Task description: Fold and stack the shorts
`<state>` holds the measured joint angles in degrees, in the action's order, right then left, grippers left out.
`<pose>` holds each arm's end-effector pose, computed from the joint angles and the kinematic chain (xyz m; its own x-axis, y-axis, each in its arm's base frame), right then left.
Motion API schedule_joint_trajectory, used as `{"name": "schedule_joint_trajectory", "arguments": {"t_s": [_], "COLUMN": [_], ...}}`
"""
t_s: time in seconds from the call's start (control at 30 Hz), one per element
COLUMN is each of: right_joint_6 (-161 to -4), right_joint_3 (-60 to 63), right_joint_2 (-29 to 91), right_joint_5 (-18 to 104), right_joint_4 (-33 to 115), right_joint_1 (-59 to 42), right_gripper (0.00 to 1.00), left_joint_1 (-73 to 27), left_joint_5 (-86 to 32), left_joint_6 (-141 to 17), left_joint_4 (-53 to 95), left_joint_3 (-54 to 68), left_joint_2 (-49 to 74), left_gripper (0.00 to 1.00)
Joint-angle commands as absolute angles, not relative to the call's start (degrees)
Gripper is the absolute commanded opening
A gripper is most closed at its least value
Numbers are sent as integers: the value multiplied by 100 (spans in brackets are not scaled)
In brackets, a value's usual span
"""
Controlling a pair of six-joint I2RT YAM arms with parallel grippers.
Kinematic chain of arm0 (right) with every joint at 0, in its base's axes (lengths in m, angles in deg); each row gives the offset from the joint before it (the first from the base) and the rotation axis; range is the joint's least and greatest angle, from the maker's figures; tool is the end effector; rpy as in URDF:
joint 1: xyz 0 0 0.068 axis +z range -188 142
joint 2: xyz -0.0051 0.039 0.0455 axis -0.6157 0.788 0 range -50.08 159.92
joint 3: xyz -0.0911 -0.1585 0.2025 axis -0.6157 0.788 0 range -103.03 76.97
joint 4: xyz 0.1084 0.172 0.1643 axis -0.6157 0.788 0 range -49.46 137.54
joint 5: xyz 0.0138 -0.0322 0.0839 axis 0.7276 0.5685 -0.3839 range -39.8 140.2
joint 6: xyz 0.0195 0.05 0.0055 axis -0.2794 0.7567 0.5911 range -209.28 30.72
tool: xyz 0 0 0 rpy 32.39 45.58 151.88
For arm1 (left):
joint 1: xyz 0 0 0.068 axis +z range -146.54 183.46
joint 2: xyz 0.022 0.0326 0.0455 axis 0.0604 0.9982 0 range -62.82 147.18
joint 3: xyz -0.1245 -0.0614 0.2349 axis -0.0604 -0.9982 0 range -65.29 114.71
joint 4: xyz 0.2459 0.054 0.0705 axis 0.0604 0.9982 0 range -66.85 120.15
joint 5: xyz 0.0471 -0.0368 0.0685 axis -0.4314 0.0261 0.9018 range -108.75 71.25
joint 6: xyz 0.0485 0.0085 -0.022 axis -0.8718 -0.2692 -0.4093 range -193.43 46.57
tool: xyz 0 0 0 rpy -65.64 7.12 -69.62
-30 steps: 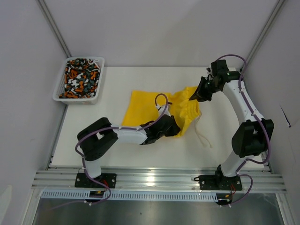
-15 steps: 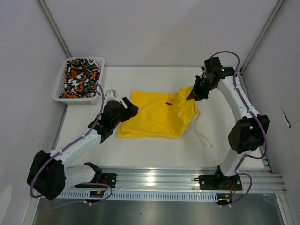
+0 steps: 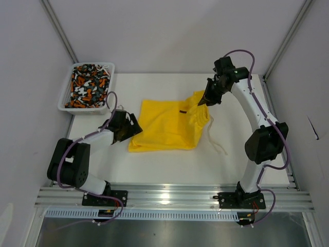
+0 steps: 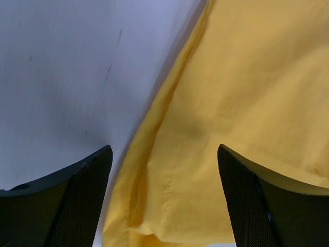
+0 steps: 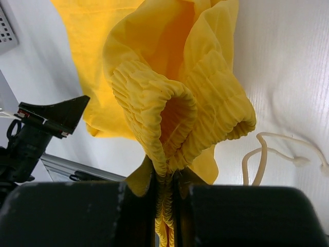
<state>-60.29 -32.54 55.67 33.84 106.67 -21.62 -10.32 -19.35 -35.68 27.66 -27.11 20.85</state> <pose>0.3640 0.1175 0.3476 -0.9354 0.2097 -0.2846 0.0656 0.8941 0.4430 0.2678 -0.0662 0.1593 -0.7382 -0.4493 -0.5032 -0.2620 0.8783 -0.3998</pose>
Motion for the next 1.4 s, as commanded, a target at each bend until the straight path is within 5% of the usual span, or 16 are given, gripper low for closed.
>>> {"name": "schedule_joint_trajectory", "arguments": {"t_s": [0.0, 0.37, 0.8, 1.37], "right_joint_6": [-5641, -5140, -5069, -4683], "right_joint_3": [-3667, -4456, -5961, -5294], "right_joint_2": [5714, 6381, 7507, 7516], "right_joint_5": [3464, 4140, 5185, 5354], "right_joint_4": [10655, 10707, 11525, 10392], "right_joint_1": [-2008, -1524, -514, 348], "right_gripper": [0, 0, 0, 0], "left_joint_1": [-999, -1121, -1262, -1262], "left_joint_5": [-2226, -2701, -2420, -2437], "left_joint_6": [-3880, -3705, -3942, -4012], "left_joint_4": [2641, 1788, 2051, 2060], "left_joint_3": [-2363, -3083, -3778, -3699], "left_joint_2": [2444, 2455, 1610, 1698], "left_gripper": [85, 47, 44, 39]}}
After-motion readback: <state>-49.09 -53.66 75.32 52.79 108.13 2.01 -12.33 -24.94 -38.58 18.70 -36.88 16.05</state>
